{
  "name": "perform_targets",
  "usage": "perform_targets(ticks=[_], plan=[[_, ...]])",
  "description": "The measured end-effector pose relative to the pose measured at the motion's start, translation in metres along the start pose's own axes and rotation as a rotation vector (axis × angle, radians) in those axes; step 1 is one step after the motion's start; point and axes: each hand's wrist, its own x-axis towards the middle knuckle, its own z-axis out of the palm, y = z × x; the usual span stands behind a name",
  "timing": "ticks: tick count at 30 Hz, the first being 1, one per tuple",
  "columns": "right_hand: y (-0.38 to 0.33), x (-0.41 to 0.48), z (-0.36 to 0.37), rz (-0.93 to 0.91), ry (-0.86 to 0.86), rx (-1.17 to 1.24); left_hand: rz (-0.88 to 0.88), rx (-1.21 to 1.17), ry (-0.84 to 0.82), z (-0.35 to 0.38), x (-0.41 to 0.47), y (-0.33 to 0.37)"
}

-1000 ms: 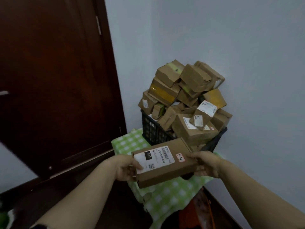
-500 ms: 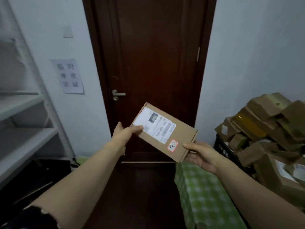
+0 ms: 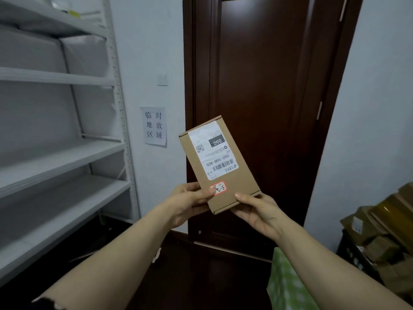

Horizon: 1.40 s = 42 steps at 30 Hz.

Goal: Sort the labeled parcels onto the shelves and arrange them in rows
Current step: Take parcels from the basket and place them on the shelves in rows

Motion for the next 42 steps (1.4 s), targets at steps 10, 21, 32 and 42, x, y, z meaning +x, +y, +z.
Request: perform_targets(ticks=[10, 21, 32, 42], plan=[[-0.037, 0.008, 0.018, -0.248, 0.183, -0.436, 0.147, 0.476, 0.604, -0.016, -0.009, 0.025], [-0.084, 0.003, 0.063, -0.421, -0.148, -1.106, 0.256, 1.043, 0.128, -0.009, 0.0, 0.036], [-0.029, 0.011, 0.032, -0.25, -0.1, -0.838, 0.121, 0.28, 0.137, -0.027, 0.0, 0.033], [-0.02, 0.018, 0.045, -0.316, -0.123, -0.836, 0.166, 0.245, 0.226, -0.037, -0.006, 0.037]])
